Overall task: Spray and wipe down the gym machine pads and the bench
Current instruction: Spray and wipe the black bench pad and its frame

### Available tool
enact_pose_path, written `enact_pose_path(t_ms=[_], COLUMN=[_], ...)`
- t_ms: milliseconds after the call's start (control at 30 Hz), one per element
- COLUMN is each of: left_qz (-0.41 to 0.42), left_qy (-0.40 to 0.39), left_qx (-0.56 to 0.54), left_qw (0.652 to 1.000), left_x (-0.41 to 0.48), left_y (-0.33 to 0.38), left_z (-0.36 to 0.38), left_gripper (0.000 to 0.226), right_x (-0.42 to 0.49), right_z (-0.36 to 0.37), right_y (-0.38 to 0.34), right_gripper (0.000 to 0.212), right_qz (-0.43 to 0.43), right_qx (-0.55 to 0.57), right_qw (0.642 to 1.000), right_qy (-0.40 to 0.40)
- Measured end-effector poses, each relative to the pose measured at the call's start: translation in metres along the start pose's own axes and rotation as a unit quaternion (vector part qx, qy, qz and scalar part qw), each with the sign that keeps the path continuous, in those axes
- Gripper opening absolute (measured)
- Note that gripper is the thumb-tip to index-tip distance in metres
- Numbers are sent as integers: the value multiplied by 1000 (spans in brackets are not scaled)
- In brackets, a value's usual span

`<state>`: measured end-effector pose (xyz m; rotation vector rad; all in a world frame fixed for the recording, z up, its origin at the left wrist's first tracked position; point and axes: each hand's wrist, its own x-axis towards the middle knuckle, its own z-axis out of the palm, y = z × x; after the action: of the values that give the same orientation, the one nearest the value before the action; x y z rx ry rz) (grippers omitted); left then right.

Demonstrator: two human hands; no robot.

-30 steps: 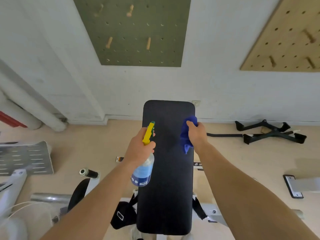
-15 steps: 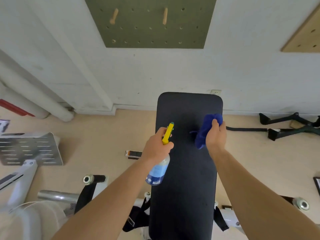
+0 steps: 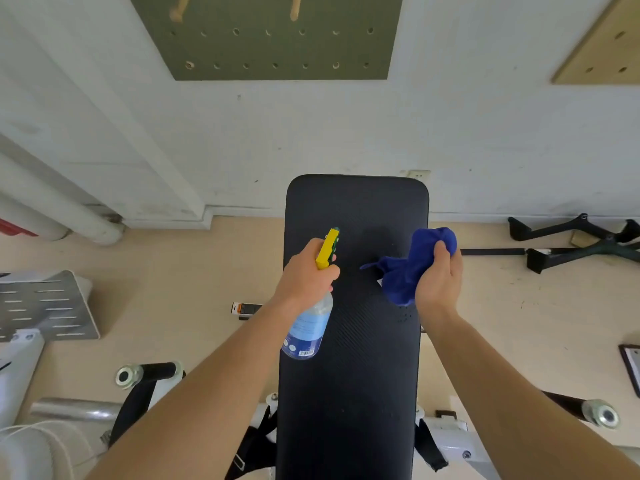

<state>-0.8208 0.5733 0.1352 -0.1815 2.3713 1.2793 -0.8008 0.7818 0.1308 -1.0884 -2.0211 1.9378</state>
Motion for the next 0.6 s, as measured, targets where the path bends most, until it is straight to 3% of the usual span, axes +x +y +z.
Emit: enact_pose_path(t_ms=[167, 500, 600], left_qz=[-9, -30, -30], left_qy=[15, 49, 41], left_qx=[11, 40, 26], left_qw=[1000, 998, 998], left_x=[10, 17, 15], left_y=[-5, -9, -17], left_z=[2, -7, -13], left_gripper=[18, 12, 12], right_x=[4, 15, 24], right_z=[5, 31, 46], right_y=[-5, -23, -20], right_gripper=[20, 22, 29], right_qz=[-13, -77, -170], right_qx=[31, -34, -117], right_qw=[999, 995, 978], right_qy=[-22, -49, -42])
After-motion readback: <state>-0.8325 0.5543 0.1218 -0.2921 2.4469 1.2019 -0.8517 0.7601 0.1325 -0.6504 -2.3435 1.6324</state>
